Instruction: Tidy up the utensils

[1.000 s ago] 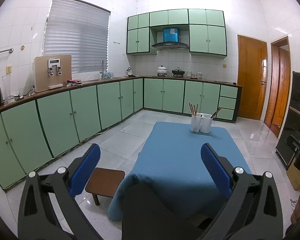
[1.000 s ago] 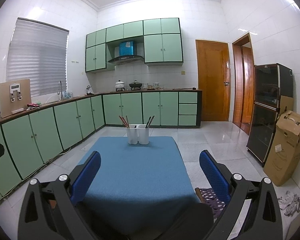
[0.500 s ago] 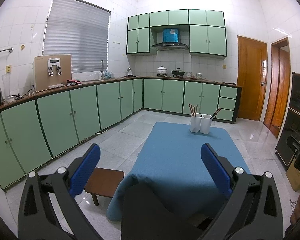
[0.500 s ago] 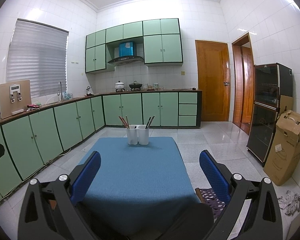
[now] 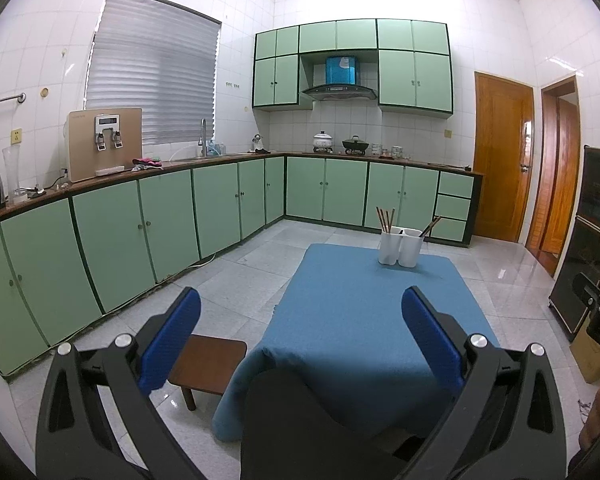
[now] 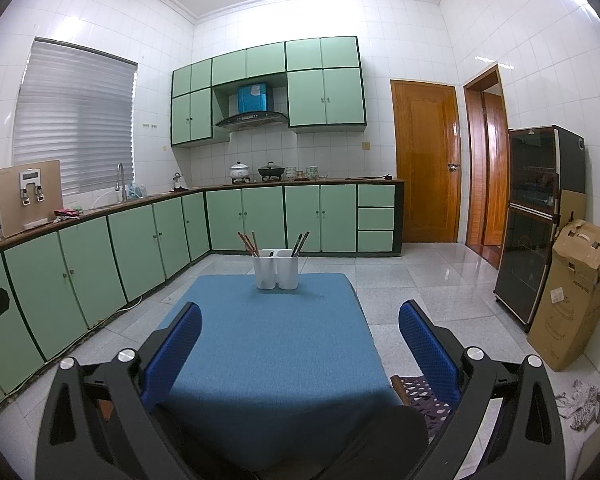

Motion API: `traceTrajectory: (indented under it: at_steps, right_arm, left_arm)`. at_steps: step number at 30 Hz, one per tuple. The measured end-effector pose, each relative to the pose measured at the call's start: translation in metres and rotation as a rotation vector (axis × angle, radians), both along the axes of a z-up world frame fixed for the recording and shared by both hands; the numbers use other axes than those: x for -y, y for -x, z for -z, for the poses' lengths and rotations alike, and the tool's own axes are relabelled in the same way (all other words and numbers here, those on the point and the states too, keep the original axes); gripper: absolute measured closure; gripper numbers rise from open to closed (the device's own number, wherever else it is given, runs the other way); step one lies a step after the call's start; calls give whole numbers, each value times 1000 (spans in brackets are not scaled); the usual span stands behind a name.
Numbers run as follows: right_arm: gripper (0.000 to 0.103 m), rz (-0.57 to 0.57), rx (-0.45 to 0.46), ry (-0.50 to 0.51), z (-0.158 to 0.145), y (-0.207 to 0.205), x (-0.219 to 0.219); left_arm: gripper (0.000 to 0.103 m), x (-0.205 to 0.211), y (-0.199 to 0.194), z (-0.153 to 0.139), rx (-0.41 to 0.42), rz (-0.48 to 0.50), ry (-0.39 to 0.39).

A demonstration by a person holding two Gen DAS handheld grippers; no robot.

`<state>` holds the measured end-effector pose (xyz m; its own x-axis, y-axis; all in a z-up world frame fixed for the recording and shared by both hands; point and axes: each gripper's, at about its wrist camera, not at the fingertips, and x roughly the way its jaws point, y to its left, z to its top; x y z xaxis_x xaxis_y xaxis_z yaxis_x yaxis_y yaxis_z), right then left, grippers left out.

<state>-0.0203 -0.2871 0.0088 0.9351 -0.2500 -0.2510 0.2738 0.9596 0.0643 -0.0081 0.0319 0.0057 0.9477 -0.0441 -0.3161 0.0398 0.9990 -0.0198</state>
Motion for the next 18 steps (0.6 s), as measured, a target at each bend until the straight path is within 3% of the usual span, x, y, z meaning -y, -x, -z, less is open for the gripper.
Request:
traceTrajectory:
  at_steps: [18]
  right_arm:
    - [6, 1, 1, 3, -1, 1, -1]
  left_arm:
    - [5, 3, 1, -2, -1, 6, 5]
